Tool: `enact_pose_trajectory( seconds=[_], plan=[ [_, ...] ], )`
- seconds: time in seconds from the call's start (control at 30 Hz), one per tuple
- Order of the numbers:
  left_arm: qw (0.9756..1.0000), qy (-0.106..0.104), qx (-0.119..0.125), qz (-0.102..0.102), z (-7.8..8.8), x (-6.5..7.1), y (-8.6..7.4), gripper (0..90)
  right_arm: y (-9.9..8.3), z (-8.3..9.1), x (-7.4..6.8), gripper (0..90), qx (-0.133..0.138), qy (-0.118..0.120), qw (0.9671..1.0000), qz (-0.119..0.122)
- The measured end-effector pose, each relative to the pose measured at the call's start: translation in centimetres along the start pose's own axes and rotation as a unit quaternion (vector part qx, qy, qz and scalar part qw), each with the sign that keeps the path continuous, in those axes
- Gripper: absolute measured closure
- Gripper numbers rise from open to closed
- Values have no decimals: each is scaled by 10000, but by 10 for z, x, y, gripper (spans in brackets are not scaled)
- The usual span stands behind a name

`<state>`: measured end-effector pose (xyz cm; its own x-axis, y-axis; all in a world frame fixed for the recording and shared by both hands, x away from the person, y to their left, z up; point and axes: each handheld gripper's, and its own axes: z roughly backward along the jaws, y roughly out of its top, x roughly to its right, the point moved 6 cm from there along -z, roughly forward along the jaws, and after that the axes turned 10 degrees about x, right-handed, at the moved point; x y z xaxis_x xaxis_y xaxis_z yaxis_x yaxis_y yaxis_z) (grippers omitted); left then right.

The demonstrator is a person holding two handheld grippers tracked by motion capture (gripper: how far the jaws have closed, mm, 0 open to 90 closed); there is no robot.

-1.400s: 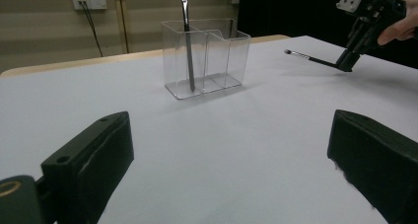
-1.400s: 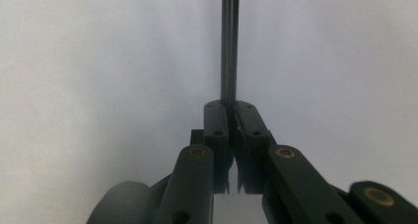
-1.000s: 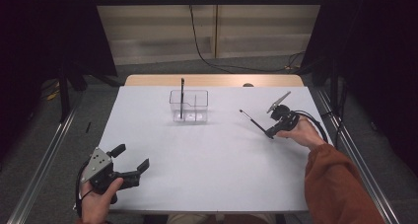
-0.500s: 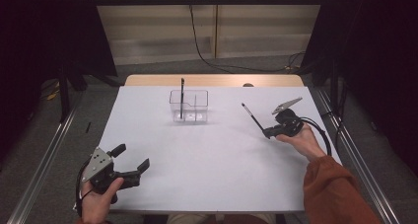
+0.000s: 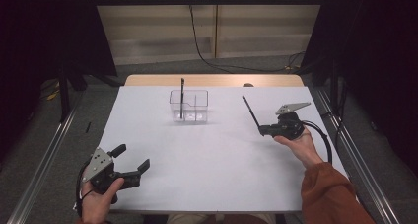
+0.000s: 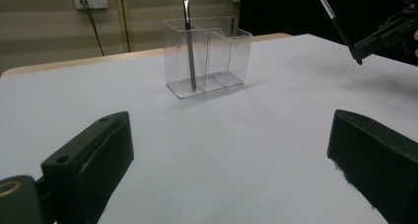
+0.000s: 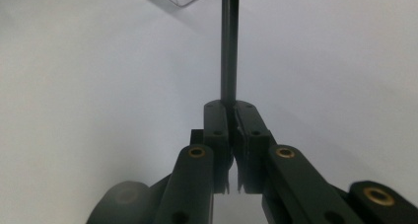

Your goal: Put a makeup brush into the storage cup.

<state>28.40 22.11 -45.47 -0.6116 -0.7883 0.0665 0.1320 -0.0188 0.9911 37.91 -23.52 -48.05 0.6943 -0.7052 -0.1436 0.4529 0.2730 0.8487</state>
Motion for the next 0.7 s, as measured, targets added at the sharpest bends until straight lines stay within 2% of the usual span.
enact_pose_trajectory(
  seconds=[0.27, 0.7],
  plan=[
    [10000, 41, 14, -20, 1, -1, 1, 36, 3, 4, -10, 848, 597, 165, 9981, -57],
    [10000, 36, 46, -15, 2, -1, 1, 36, 10, 4, -38, 848, 966, 423, 9943, 145]
  ],
)
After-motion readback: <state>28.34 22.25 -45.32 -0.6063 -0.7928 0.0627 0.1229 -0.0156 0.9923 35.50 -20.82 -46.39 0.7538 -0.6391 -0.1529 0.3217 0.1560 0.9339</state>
